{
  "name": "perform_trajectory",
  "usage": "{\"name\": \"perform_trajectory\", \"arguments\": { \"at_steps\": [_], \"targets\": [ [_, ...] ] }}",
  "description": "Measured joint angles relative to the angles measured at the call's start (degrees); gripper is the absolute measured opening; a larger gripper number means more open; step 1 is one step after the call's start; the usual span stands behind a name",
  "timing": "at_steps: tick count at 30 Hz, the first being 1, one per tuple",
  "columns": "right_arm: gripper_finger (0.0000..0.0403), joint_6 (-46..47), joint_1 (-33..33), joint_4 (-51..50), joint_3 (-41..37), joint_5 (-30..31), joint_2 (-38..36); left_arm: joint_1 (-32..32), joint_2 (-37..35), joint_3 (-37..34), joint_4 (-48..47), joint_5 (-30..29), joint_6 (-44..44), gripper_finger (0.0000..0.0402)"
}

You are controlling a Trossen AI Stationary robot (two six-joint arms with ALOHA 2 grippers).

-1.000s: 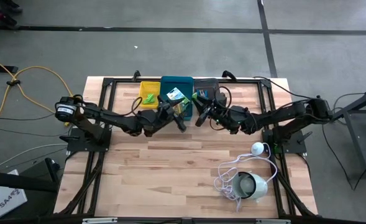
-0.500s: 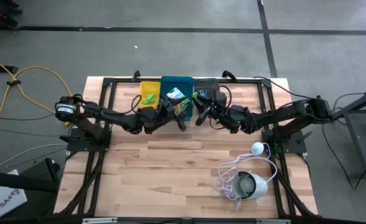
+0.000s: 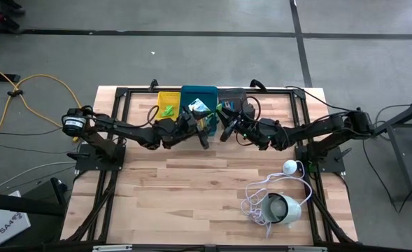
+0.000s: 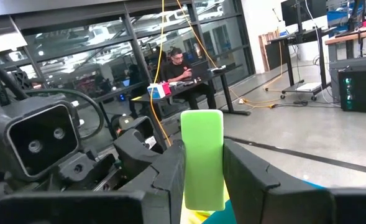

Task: Pick & Place School Supplies
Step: Put the green eraser into the yellow bin

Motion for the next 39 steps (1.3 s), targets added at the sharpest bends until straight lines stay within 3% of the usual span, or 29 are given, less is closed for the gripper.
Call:
{"name": "perform_trajectory", "arguments": {
  "at_steps": [32,39],
  "targets": [
    [0.0091,0.4,-0.7,0.0,0.0,-1.1,0.0,7.1,0.0,0.0,1.2,14.1,-4.0,0.0210],
    [0.0091,0.5,-0.8,0.0,0.0,-1.3,0.0,7.1,0.0,0.0,1.2,14.6,-3.7,0.0169]
  ]
}}
